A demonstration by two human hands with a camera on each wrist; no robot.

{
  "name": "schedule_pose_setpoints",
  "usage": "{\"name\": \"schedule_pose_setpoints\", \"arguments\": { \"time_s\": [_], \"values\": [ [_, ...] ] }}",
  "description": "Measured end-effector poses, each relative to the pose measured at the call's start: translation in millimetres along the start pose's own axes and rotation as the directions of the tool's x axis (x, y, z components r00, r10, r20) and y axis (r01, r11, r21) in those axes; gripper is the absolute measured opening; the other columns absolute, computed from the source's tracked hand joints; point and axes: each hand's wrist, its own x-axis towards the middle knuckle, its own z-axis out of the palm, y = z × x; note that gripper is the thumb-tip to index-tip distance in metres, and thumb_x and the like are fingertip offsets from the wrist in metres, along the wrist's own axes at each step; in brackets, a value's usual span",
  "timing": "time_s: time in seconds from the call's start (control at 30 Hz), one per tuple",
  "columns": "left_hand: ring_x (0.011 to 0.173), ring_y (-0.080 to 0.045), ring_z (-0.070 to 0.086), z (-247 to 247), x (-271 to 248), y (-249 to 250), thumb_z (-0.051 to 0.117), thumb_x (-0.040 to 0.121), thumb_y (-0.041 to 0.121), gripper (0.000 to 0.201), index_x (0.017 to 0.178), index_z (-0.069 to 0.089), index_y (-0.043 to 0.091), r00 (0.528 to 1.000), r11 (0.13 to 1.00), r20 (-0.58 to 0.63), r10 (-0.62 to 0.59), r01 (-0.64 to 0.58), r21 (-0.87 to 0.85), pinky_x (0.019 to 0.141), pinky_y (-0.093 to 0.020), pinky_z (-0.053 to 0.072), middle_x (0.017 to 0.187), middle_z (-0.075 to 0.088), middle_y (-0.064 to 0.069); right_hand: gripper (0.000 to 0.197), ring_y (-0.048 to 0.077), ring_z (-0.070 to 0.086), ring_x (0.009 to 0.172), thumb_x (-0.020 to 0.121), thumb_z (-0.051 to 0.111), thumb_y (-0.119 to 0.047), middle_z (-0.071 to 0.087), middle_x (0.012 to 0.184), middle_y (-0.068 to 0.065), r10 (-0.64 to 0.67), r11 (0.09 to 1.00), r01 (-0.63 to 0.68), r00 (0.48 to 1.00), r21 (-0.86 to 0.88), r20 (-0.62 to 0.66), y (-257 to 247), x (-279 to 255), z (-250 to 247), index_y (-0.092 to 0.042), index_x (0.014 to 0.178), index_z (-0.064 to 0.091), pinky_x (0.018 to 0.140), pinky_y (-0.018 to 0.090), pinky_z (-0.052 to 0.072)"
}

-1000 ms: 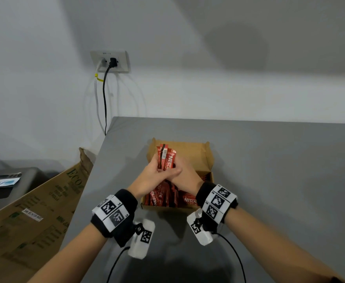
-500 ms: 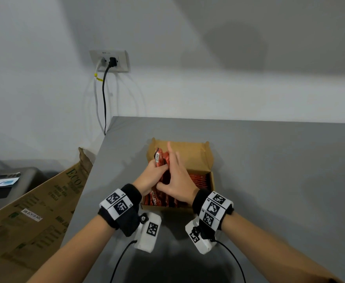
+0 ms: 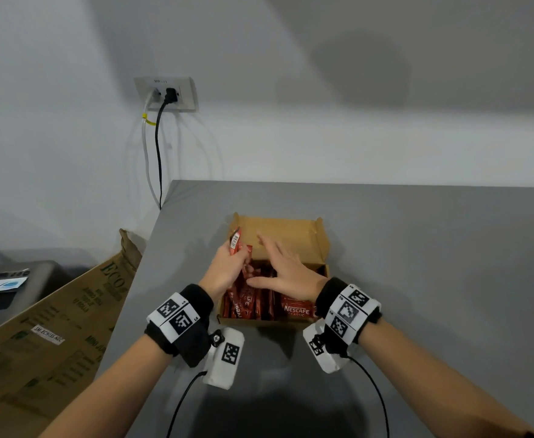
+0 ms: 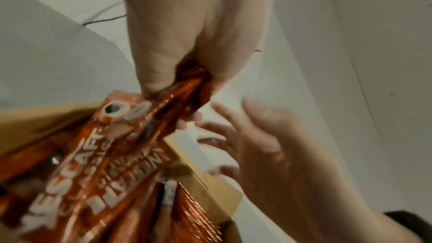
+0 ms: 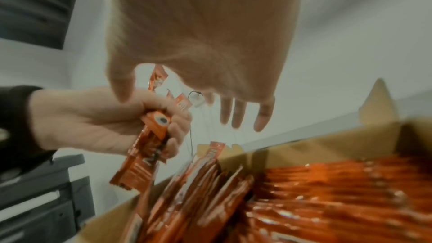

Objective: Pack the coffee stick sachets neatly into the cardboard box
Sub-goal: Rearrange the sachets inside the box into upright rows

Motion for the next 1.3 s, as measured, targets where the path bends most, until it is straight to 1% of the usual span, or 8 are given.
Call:
{"name": "schedule_pose_setpoints", "arguments": {
  "time_s": [0.1, 0.2, 0.47, 0.57, 0.7, 0.83, 1.1, 1.3],
  "values": [
    [0.046, -0.006, 0.052, -10.9, 5.1, -0.6, 0.043, 0.095, 0.003, 0.011, 0.092, 0.051, 0.011, 0.993, 0.995, -0.102, 0.058, -0.050, 0.086, 0.050, -0.018, 0.047, 0.068, 0.055, -0.002, 0.036, 0.023, 0.052, 0.109, 0.091, 0.052, -0.040, 0.060, 0.109, 0.005, 0.033, 0.957, -0.071, 0.990, -0.282, -0.138, 7.7, -6.1, 3.7, -0.011, 0.113, 0.057, 0.093, 0.038, 0.042],
    [0.051, -0.013, 0.048, -10.2, 2.7, 2.2, 0.044, 0.096, 0.006, 0.016, 0.087, 0.053, 0.016, 0.989, 0.990, -0.101, 0.109, -0.099, 0.099, 0.057, -0.026, 0.046, 0.062, 0.050, -0.002, 0.033, 0.023, 0.063, 0.085, 0.092, 0.050, -0.040, 0.066, 0.088, 0.005, 0.120, 0.908, -0.196, 0.968, -0.371, -0.218, -1.4, -8.9, 18.9, -0.009, 0.088, 0.062, 0.074, 0.035, 0.050],
    [0.049, -0.016, 0.049, -9.4, -3.6, 1.1, 0.058, 0.091, 0.019, 0.014, 0.079, 0.054, 0.013, 0.988, 0.984, -0.113, 0.101, -0.082, 0.160, 0.058, -0.032, 0.045, 0.058, 0.052, -0.004, 0.047, 0.026, 0.062, 0.098, 0.083, 0.058, -0.055, 0.064, 0.105, 0.005, 0.296, 0.865, -0.359, 0.929, -0.352, -0.220, -12.3, 1.0, 31.2, -0.012, 0.103, 0.055, 0.079, 0.034, 0.046],
    [0.039, -0.010, 0.042, -10.2, -4.6, -1.5, 0.057, 0.092, 0.019, 0.021, 0.073, 0.051, 0.011, 0.988, 0.985, -0.129, 0.079, -0.057, 0.164, 0.053, -0.028, 0.041, 0.049, 0.047, 0.002, 0.043, 0.027, 0.061, 0.101, 0.084, 0.062, -0.048, 0.064, 0.109, 0.007, 0.322, 0.884, -0.376, 0.920, -0.277, -0.223, -11.1, 3.3, 32.6, -0.011, 0.106, 0.054, 0.083, 0.037, 0.047],
    [0.052, -0.017, 0.054, -13.3, -5.2, -2.3, 0.058, 0.091, 0.021, 0.017, 0.084, 0.058, 0.006, 0.986, 0.946, -0.113, 0.126, -0.085, 0.312, 0.054, -0.032, 0.047, 0.064, 0.058, -0.009, 0.029, 0.028, 0.060, 0.103, 0.089, 0.060, -0.033, 0.064, 0.110, 0.009, 0.300, 0.923, -0.345, 0.922, -0.169, -0.246, -9.0, 3.9, 31.1, -0.011, 0.107, 0.056, 0.084, 0.037, 0.049],
    [0.070, -0.017, 0.064, -16.6, -4.6, 4.9, 0.066, 0.085, 0.022, 0.014, 0.088, 0.062, 0.009, 0.986, 0.657, 0.169, 0.013, -0.135, 0.742, 0.060, -0.025, 0.052, 0.081, 0.066, -0.004, 0.021, 0.026, 0.062, 0.096, 0.088, 0.061, -0.030, 0.066, 0.104, 0.006, 0.299, 0.945, -0.321, 0.925, -0.058, -0.235, -3.1, 0.7, 29.8, -0.013, 0.101, 0.064, 0.082, 0.035, 0.051],
    [0.092, -0.015, 0.062, 0.7, -13.3, -4.7, 0.074, 0.076, 0.024, 0.034, 0.106, 0.063, 0.013, 0.913, 0.334, 0.385, -0.134, -0.324, 0.885, 0.079, -0.022, 0.048, 0.102, 0.065, -0.001, 0.022, 0.031, 0.059, 0.103, 0.089, 0.055, -0.015, 0.061, 0.112, 0.010, 0.258, 0.915, -0.289, 0.956, -0.282, -0.144, 2.3, -7.9, 26.6, -0.011, 0.111, 0.055, 0.083, 0.039, 0.046],
    [0.096, -0.015, 0.061, -1.8, -11.0, -15.0, 0.074, 0.076, 0.027, 0.037, 0.109, 0.062, 0.013, 0.915, 0.357, 0.384, -0.126, -0.320, 0.878, 0.086, -0.025, 0.050, 0.106, 0.065, -0.002, 0.030, 0.030, 0.058, 0.106, 0.087, 0.054, -0.005, 0.060, 0.116, 0.011, 0.284, 0.921, -0.311, 0.948, -0.234, -0.141, 3.1, -4.0, 27.0, -0.010, 0.117, 0.056, 0.089, 0.039, 0.047]
  ]
}}
